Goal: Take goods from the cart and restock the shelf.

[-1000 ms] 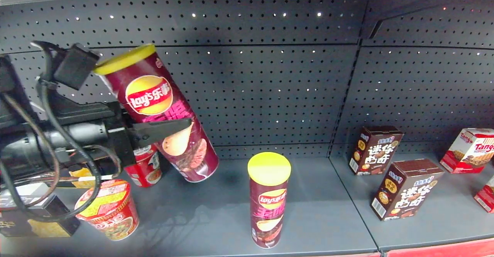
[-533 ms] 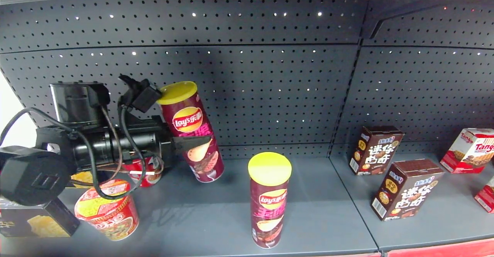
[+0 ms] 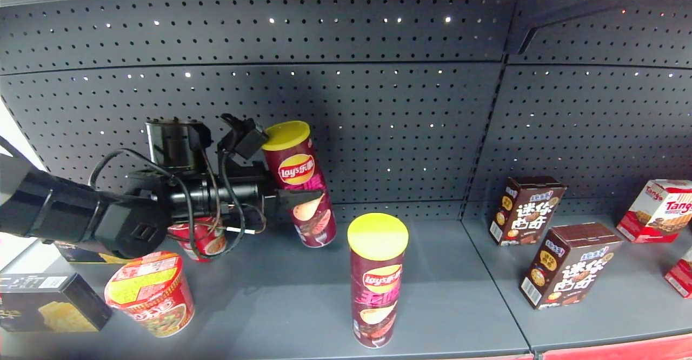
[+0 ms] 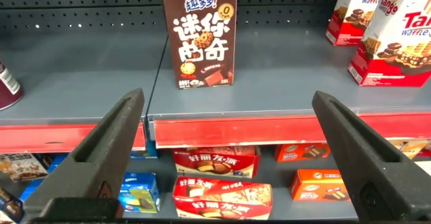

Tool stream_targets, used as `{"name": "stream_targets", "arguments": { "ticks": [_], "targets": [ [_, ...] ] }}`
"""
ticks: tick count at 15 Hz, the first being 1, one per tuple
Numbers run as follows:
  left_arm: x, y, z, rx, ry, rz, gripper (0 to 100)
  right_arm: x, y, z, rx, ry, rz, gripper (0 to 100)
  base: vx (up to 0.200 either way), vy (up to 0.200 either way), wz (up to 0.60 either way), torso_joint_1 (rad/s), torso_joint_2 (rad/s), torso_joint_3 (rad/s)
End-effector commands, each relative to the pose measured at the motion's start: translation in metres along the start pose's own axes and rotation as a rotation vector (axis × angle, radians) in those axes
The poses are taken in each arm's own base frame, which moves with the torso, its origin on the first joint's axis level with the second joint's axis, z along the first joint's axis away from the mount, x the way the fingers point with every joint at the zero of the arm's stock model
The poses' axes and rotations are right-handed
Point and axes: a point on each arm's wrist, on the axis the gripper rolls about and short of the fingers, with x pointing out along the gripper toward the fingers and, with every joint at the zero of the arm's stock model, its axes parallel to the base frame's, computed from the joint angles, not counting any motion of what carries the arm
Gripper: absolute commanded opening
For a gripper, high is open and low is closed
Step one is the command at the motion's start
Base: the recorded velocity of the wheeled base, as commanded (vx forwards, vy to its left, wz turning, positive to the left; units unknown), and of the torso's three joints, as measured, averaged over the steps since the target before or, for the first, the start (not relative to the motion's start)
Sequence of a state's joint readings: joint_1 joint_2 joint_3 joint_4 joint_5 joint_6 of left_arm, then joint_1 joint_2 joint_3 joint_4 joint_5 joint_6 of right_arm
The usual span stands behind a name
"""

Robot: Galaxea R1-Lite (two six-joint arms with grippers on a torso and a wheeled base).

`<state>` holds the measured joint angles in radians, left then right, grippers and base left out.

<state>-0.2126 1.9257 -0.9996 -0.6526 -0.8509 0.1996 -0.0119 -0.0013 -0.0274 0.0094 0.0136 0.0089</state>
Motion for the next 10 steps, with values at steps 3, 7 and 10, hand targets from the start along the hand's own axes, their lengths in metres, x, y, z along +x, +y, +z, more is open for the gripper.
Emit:
{"name": "stream_targets", "arguments": {
  "ticks": [3,7,10],
  "targets": [
    [0.02,0.015,-0.013,0.01,0.019,-0.016,0,0.0,0.0,0.0,0.0,0.001,0.0,100,0.0,0.0,0.0,0.0,0.0,0.0],
    [0.039,0.02,-0.025,0.003,0.031,-0.04,0,0.0,0.0,0.0,-0.001,0.001,0.0,100,0.0,0.0,0.0,0.0,0.0,0.0],
    [0.055,0.017,-0.032,0.005,0.04,-0.07,0,0.0,0.0,0.0,0.0,0.001,0.0,100,0.0,0.0,0.0,0.0,0.0,0.0]
  ]
}}
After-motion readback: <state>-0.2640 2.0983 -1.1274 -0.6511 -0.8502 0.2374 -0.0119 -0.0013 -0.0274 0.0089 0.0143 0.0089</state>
